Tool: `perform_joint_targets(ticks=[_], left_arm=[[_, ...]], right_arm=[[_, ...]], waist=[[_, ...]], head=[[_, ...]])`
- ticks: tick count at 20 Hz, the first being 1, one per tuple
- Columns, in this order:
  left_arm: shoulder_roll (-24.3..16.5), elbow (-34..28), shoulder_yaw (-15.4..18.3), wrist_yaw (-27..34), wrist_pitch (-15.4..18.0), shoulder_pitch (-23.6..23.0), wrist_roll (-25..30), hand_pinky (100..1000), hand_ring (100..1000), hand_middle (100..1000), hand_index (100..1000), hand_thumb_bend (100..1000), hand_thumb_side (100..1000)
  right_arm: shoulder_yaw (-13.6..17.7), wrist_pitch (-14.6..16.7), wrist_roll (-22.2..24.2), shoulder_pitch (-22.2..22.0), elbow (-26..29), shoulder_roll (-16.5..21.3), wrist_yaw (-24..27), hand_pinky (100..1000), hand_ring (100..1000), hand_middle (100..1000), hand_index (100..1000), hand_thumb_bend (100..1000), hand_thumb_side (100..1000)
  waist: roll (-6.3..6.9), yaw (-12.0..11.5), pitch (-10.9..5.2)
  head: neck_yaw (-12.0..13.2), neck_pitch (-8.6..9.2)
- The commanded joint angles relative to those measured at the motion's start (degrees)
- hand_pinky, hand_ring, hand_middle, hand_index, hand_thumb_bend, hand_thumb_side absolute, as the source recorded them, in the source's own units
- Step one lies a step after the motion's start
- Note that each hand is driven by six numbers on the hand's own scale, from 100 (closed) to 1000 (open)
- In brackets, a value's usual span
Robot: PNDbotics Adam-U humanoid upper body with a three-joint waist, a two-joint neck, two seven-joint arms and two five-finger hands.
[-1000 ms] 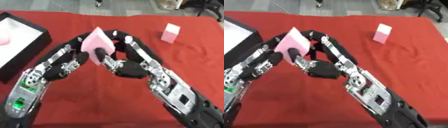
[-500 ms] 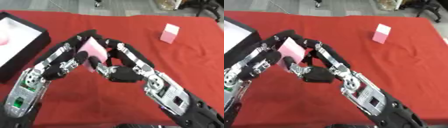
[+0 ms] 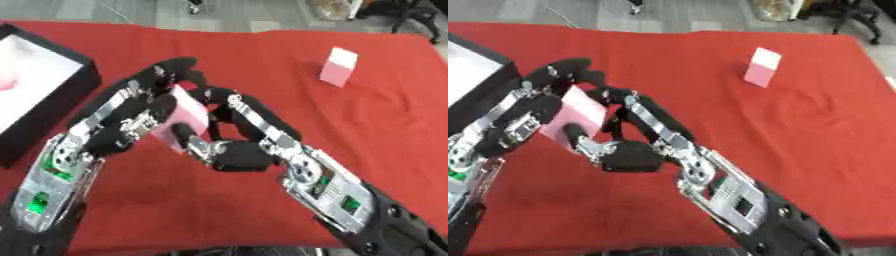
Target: Pick up the objects with one hand, pass them to the other hand, and then place them into the box on the other side of the table.
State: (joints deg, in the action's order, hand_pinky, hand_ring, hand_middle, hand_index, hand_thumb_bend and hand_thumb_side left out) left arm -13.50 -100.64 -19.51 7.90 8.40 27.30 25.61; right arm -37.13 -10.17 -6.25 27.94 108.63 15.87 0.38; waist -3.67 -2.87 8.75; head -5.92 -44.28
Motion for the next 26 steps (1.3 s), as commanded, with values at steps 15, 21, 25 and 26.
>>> perform_joint_targets(ticks=[15,21,25,26], left_arm=[[-0.88,-0.35,0.91,-8.49,1.97,-0.81,4.56,818,999,837,986,194,837],[-0.77,0.17,1.09,-12.84,3.24,-1.22,4.51,821,1000,845,992,186,851],[-0.62,0.73,1.02,-14.32,3.57,-1.32,4.33,818,999,839,991,181,858],[-0.58,0.94,1.02,-14.6,3.59,-1.32,4.25,816,997,836,990,180,858]], right_arm=[[1.21,-0.09,-1.96,0.8,0.71,0.11,-2.22,624,233,197,338,100,435],[1.32,-0.32,-2.67,0.69,0.78,-0.02,-2.73,625,233,197,339,100,433],[1.44,-0.36,-2.95,0.7,1.2,-0.02,-3.03,626,234,197,339,100,428],[1.49,-0.37,-2.98,0.7,1.38,0.0,-3.11,626,234,197,339,100,428]], waist=[[0.28,0.12,-0.6],[0.19,0.12,-0.61],[0.17,0.15,-0.62],[0.16,0.17,-0.63]], head=[[0.13,0.17],[0.21,0.17],[0.24,0.17],[0.25,0.17]])
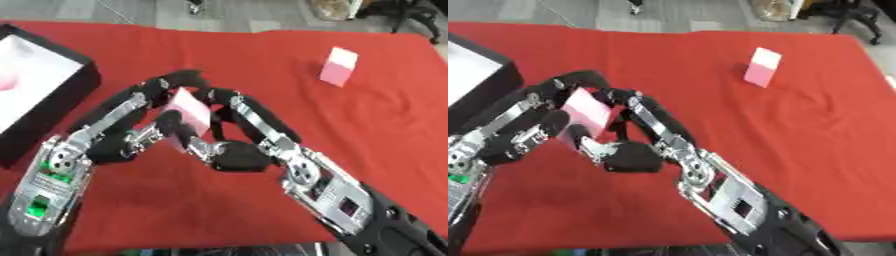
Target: Pick up the objects with one hand, pass them to the other hand, and then place them into the box on the other side of the table.
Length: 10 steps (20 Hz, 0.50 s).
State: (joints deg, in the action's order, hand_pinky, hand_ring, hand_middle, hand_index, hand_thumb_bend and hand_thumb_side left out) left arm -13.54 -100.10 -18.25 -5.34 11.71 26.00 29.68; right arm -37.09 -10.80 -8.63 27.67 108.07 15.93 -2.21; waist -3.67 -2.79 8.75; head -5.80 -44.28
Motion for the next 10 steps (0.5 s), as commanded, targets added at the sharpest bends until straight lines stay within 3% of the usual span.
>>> perform_joint_targets(ticks=[1,10], left_arm=[[-0.48,0.59,-0.25,-1.61,0.3,0.01,0.09,816,997,836,990,179,859],[-0.19,1.95,-0.49,-2.31,0.25,-0.02,0.34,811,990,826,989,188,876]], right_arm=[[1.5,0.21,-0.61,0.98,2.13,-0.05,-0.57,626,234,197,339,100,428],[2.39,0.02,-0.64,1.07,4.36,0.12,-1.85,633,241,201,344,100,415]], waist=[[0.16,0.11,-0.63],[0.26,0.35,-0.57]], head=[[0.14,0.16],[0.29,0.16]])
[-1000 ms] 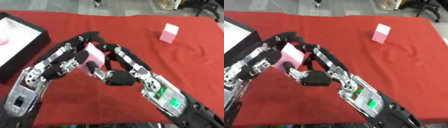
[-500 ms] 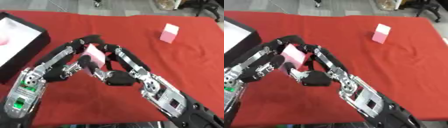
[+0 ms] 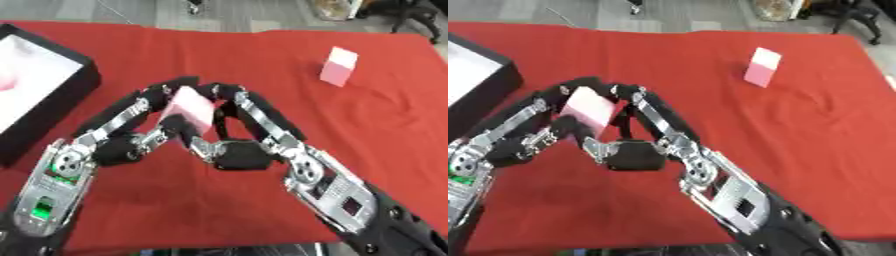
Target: Pick up the objects with one hand, pass them to the other hand, and then place them into the box on the other side of the table.
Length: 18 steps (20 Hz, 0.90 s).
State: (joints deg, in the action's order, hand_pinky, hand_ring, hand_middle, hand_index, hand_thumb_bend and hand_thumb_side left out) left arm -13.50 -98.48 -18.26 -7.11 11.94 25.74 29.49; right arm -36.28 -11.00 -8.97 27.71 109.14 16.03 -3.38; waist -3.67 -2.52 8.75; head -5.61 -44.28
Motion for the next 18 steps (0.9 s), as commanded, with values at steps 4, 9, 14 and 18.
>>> perform_joint_targets(ticks=[4,9,14,18], left_arm=[[-0.21,0.45,-0.41,0.12,-0.26,0.22,1.13,808,984,818,988,192,877],[-0.22,0.32,-0.29,0.82,-0.5,0.2,1.38,788,952,779,976,183,865],[-0.18,0.01,-0.29,1.59,-0.38,0.35,0.95,762,902,712,944,133,828],[-0.12,-0.09,-0.37,1.77,-0.21,0.43,0.91,746,871,659,908,100,791]], right_arm=[[2.03,0.27,-0.38,1.05,4.18,0.07,-1.55,636,243,202,345,100,405],[2.34,0.14,-0.47,1.0,4.88,0.15,-2.38,638,245,203,347,100,401],[2.29,0.08,-0.28,0.98,5.05,0.16,-2.71,639,246,206,350,100,403],[2.16,0.11,0.0,1.0,5.01,0.17,-2.73,642,247,211,355,100,404]], waist=[[0.28,0.16,-0.58],[0.27,0.16,-0.64],[0.23,0.16,-0.68],[0.21,0.16,-0.67]], head=[[0.16,0.16],[0.2,0.16],[0.25,0.16],[0.28,0.16]])
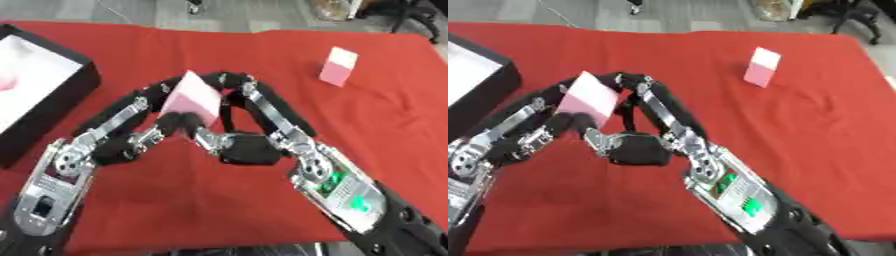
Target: Pick up the objects with one hand, pass them to the other hand, and then place them into the box on the other side of the table.
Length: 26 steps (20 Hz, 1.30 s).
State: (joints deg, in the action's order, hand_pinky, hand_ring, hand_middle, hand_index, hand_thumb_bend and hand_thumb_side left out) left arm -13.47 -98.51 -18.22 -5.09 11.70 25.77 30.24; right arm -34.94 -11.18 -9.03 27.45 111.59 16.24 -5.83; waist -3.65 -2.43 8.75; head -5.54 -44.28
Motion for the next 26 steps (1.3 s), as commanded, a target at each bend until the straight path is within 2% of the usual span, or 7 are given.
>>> perform_joint_targets(ticks=[1,8,17,23,26], left_arm=[[-0.11,-0.09,-0.4,-0.16,0.05,0.44,0.08,740,860,642,895,100,782],[0.13,-0.14,-0.31,0.9,-0.35,0.83,-2.24,701,803,550,791,100,731],[0.3,-0.31,-0.36,2.24,-1.23,1.25,-4.0,691,785,500,691,100,717],[0.39,-0.39,-0.36,2.84,-1.59,1.41,-4.02,689,776,481,573,100,712],[0.39,-0.48,-0.33,3.04,-1.73,1.45,-4.02,690,776,480,483,100,711]], right_arm=[[0.76,0.3,0.18,1.27,2.55,-0.01,-0.28,642,247,213,357,100,406],[0.13,0.44,2.04,1.29,1.8,0.1,-0.27,652,255,242,387,100,434],[-0.24,1.31,5.9,1.22,0.22,-0.04,-2.23,665,275,284,439,100,472],[0.01,1.79,6.9,1.25,0.24,-0.07,-3.71,673,288,316,492,100,480],[0.32,1.86,6.74,1.22,0.38,-0.14,-4.56,676,295,347,529,100,488]], waist=[[0.19,0.07,-0.67],[0.19,0.05,-0.69],[0.23,0.06,-0.72],[0.26,0.11,-0.71],[0.26,0.16,-0.68]], head=[[0.22,0.16],[0.19,0.16],[0.25,0.16],[0.26,0.16],[0.35,0.16]])
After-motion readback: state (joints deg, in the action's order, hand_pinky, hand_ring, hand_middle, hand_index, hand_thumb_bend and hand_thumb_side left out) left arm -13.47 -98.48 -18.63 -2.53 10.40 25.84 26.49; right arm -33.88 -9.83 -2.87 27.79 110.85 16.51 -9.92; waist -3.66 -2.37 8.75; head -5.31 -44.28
